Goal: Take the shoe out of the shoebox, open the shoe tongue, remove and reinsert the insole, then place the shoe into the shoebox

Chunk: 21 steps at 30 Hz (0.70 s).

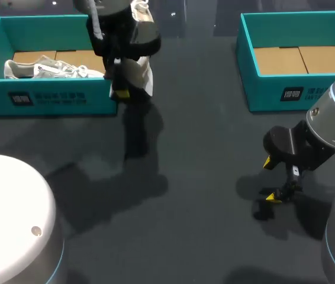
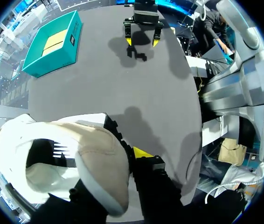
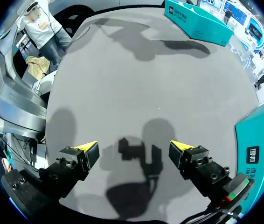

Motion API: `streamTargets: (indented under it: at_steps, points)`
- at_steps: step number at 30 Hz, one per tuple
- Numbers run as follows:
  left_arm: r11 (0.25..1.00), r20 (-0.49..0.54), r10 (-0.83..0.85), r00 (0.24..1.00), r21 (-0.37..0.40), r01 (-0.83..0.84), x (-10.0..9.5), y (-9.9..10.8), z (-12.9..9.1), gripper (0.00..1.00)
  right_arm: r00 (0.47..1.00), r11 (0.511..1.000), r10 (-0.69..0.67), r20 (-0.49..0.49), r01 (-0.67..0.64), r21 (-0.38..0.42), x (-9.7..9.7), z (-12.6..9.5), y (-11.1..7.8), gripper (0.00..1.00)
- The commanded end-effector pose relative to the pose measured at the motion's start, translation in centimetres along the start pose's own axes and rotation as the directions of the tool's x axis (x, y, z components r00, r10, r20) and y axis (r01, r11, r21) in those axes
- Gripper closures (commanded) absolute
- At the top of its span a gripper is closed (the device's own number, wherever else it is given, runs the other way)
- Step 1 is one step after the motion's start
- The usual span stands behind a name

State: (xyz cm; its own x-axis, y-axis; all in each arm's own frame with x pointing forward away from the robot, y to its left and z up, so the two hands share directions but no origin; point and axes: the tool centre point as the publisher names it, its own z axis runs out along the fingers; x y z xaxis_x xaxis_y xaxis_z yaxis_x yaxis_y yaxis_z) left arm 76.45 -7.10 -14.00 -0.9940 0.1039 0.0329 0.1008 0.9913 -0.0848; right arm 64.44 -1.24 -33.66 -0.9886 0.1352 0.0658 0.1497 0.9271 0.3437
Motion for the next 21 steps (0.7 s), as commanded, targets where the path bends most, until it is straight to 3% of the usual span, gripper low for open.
streamTargets:
  at_steps: [1, 6, 15, 21]
  points:
    - [0.999, -0.014, -0.007, 1.0, 0.034, 0.007, -2.9, 6.0, -3.5, 1.0, 1.0, 1.0, -0.001, 0.002, 0.001, -0.001, 0.2, 0.0, -0.1, 0.0]
    - [0.998, -0.025, -0.039, 0.999, 0.04, 0.04, -5.6, 9.4, -5.0, 1.0, 1.0, 1.0, -0.001, 0.002, 0.001, -0.001, 0.2, 0.0, -0.1, 0.0]
    - [0.997, -0.061, -0.058, 0.996, 0.042, 0.061, -11.0, 15.4, -5.5, 1.0, 1.0, 1.0, -0.001, 0.002, 0.001, -0.001, 0.2, 0.0, -0.1, 0.0]
    - [0.998, -0.077, -0.053, 0.996, 0.026, 0.055, -14.9, 17.8, -6.2, 1.0, 1.0, 1.0, -0.001, 0.002, 0.001, -0.001, 0.2, 0.0, -0.1, 0.0]
